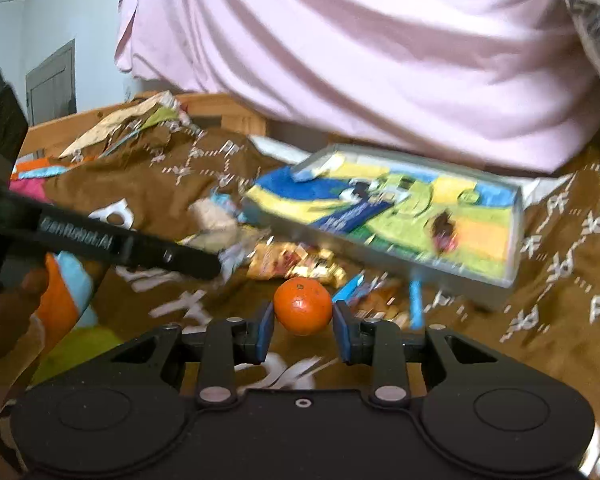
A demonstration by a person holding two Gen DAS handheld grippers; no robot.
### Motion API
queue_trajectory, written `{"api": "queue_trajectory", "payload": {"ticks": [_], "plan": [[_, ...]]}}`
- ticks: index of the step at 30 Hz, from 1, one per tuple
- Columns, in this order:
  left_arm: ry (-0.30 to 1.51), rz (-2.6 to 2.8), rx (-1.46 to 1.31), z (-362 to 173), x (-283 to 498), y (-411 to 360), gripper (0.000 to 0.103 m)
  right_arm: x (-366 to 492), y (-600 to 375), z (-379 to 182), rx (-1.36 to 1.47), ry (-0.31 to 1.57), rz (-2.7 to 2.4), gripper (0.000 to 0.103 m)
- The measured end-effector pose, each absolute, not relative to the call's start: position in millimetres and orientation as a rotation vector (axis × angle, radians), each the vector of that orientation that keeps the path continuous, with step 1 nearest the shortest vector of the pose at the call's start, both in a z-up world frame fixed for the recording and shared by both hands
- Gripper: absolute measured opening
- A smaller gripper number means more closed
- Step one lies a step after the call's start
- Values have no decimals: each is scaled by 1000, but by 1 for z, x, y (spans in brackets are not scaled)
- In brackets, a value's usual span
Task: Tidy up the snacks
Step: 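Carry the biscuit packet and mandarin over the tray and lower them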
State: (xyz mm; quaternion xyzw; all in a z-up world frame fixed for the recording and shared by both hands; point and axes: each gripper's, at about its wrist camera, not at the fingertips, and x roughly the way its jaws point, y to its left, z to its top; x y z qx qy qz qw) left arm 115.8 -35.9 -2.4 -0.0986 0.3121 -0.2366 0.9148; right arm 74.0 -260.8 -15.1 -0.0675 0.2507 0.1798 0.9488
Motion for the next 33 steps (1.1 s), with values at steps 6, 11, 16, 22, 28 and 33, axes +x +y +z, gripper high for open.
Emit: {"api": "queue_trajectory", "payload": {"ticks": [6, 11, 16, 22, 28, 33], "plan": [[528, -504, -228, 28, 165, -59, 54, 107, -290, 7, -158, 469, 295, 34], [478, -534, -235, 38, 205, -82, 54, 145, -311, 22, -162, 457, 218, 34], [477, -571, -251, 29, 245, -104, 54, 183, -326, 21, -150, 444, 133, 34], [532, -586, -260, 1, 279, -120, 54, 224, -336, -12, -124, 524, 72, 34], [614, -555, -228, -31, 298, -122, 54, 246, -335, -38, -106, 572, 49, 34], [661, -539, -160, -47, 303, -130, 54, 252, -331, -54, -119, 600, 42, 34]]}}
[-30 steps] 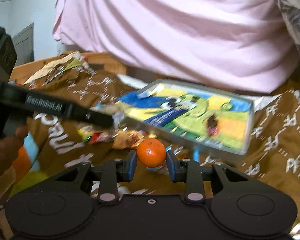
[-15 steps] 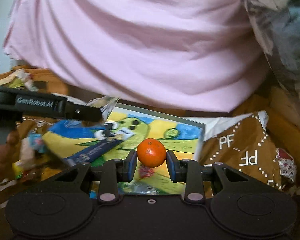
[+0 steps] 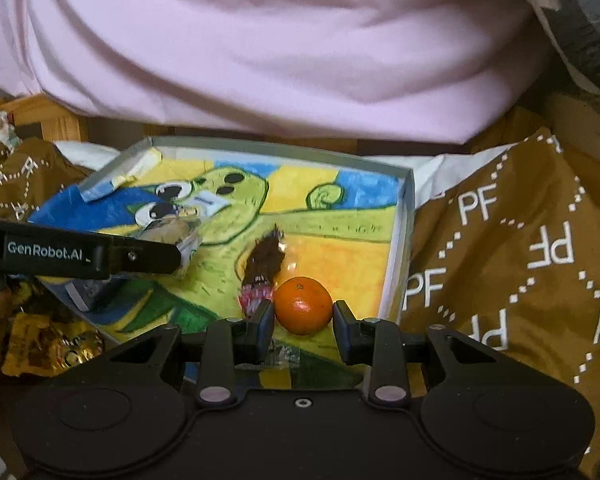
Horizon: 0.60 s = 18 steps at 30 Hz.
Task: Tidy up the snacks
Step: 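Open both tools to release the snacks into the tray and lift away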
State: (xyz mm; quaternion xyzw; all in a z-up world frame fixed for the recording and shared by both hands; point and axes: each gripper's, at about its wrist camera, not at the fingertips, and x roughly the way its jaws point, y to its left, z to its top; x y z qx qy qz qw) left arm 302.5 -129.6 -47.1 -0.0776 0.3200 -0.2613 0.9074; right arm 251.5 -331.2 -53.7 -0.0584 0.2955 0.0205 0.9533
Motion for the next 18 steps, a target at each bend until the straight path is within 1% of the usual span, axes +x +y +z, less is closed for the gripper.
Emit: {"api": "queue_trajectory", "payload": {"ticks": [7, 11, 13, 15, 18], "plan": [[674, -537, -87, -56, 296, -142, 56, 253, -333, -60, -123, 610, 26, 34], [676, -530, -54, -55, 294, -145, 62, 254, -331, -59, -129, 610, 25, 36], [685, -523, -60, -54, 294, -143, 64, 253, -330, -58, -133, 604, 27, 42], [697, -515, -80, -54, 295, -140, 67, 249, -330, -56, -138, 590, 27, 50], [696, -501, -108, -48, 294, -134, 73, 243, -332, -51, -121, 570, 28, 56]]}}
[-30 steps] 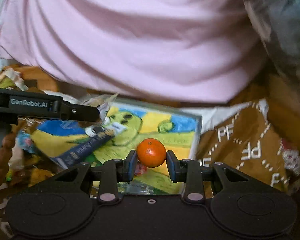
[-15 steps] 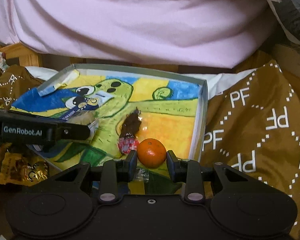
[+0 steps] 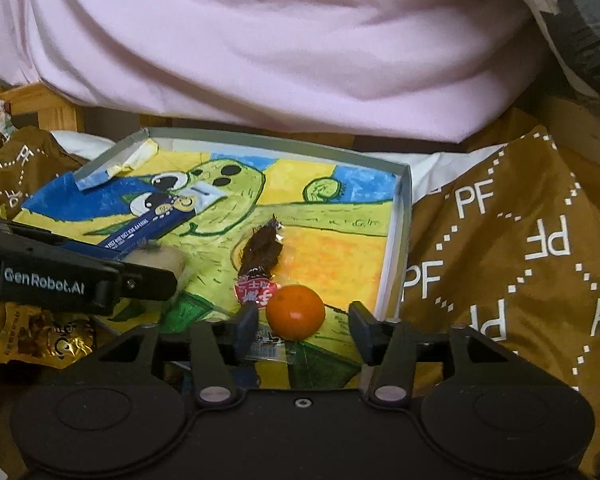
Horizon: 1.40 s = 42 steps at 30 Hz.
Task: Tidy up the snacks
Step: 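Open both tools to release the snacks into the tray and lift away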
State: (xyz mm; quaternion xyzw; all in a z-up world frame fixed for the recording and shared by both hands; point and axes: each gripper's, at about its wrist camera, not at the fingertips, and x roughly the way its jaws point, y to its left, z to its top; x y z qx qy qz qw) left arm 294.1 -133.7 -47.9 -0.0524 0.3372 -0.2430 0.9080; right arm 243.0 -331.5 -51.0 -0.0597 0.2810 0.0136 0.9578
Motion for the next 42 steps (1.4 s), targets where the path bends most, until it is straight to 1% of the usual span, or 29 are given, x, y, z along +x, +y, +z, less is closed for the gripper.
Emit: {"api": "queue_trajectory", "payload": {"ticks": [2, 4, 6, 10, 12, 15, 18, 24, 30, 35, 42], "plan": [[677, -491, -118, -42, 291, -129, 81, 237, -333, -46, -101, 550, 30, 60], [654, -480, -131, -33, 286, -124, 83, 231, -333, -39, -98, 522, 28, 66], [619, -467, -143, -22, 280, -119, 86, 223, -333, -31, -99, 486, 27, 76], [537, -427, -141, 1, 264, -107, 96, 209, -332, -10, -91, 423, 33, 83], [498, -409, -142, 12, 255, -102, 99, 199, -330, 2, -91, 379, 36, 91], [443, -385, -142, 28, 239, -94, 102, 181, -326, 19, -80, 317, 50, 97], [389, -365, -137, 41, 220, -84, 102, 162, -320, 33, -68, 265, 64, 102], [309, -334, -131, 60, 174, -67, 103, 122, -306, 53, -50, 204, 99, 102], [269, -306, -117, 64, 132, -49, 103, 84, -290, 61, -41, 182, 132, 102], [263, -282, -109, 60, 98, -29, 103, 55, -274, 60, -63, 184, 158, 102], [301, -257, -102, 47, 63, -8, 103, 20, -251, 52, -116, 188, 183, 102]]}}
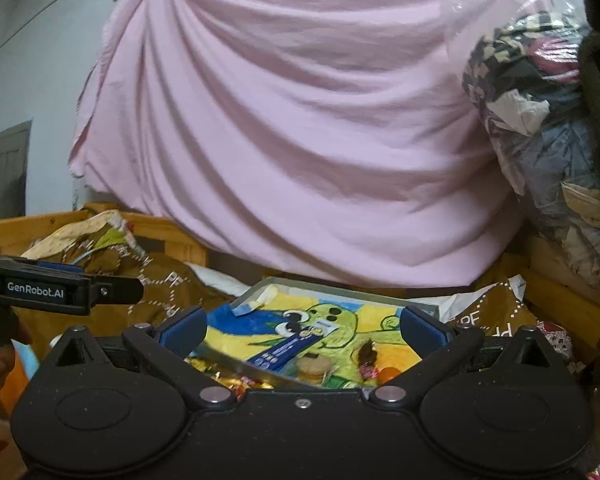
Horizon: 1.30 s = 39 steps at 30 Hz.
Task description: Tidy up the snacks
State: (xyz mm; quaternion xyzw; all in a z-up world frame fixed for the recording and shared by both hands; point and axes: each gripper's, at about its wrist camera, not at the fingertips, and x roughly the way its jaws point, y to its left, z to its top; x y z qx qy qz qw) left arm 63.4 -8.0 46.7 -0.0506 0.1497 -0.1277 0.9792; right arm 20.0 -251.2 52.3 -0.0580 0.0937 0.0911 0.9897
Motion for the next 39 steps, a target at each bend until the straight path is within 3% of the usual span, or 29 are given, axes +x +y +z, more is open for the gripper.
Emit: {"api": "queue_trajectory", "payload": {"ticks": [23, 39], "plan": [[542, -219, -46, -18, 36, 8, 103, 8, -232, -11, -133, 462, 158, 102], [583, -221, -53, -34, 43, 13, 103, 18, -225, -25, -151, 525, 148, 102]]}}
